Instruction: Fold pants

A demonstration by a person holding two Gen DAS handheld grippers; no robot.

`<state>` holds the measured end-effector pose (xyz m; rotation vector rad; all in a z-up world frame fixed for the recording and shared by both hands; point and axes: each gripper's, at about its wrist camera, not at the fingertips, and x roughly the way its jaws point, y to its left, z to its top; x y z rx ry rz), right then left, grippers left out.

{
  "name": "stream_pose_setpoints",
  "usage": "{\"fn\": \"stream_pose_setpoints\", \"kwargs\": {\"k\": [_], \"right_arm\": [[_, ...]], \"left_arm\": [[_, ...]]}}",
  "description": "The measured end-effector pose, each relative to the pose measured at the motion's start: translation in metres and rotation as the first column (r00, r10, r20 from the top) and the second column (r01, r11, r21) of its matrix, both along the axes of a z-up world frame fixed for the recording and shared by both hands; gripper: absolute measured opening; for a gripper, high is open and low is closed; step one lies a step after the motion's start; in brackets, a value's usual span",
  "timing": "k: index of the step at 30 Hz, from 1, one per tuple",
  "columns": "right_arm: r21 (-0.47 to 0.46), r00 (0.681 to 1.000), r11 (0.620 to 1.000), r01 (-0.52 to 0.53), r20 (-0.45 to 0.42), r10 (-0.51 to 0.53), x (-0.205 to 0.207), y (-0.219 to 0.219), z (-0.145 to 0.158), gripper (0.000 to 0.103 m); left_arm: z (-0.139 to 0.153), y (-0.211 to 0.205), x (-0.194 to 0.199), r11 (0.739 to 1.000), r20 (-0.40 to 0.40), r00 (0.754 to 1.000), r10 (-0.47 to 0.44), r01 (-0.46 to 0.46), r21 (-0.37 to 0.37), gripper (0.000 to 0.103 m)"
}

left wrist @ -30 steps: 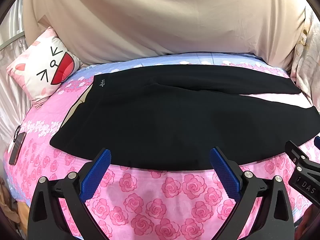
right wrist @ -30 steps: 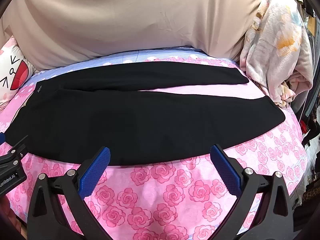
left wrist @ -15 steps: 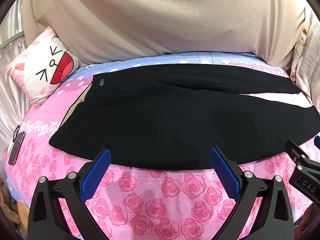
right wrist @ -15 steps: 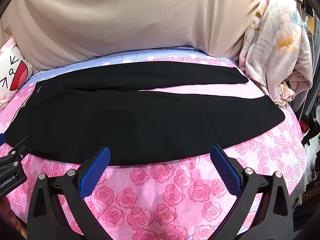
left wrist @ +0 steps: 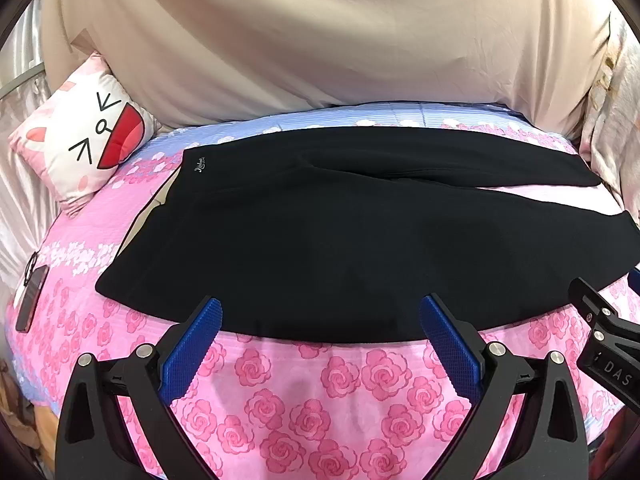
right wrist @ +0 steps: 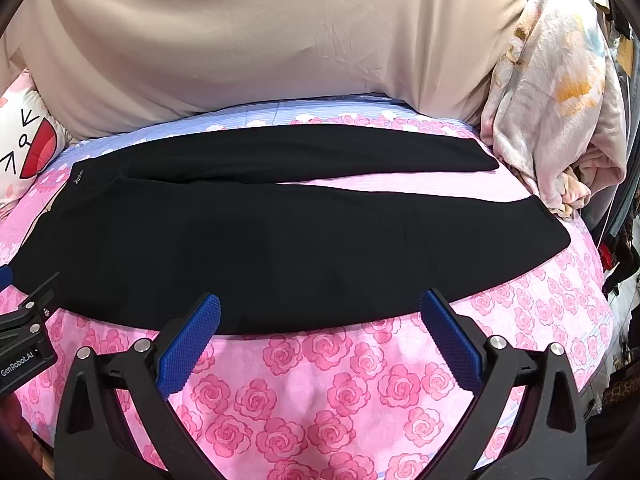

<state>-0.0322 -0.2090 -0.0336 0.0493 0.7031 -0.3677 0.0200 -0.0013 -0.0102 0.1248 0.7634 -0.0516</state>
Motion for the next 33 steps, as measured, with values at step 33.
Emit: {"fn": "stream_pose_setpoints", "kwargs": {"k": [33], "right_arm": [[0.174,0.998,0.984,-0.029,0.067,0.018,0.062,-0.103,0.016,0.098]], "left_arm": [[0.020,0.025,0.064,0.996,0.031,0.996,0.087,-0.086,-0.020,0.097]]}}
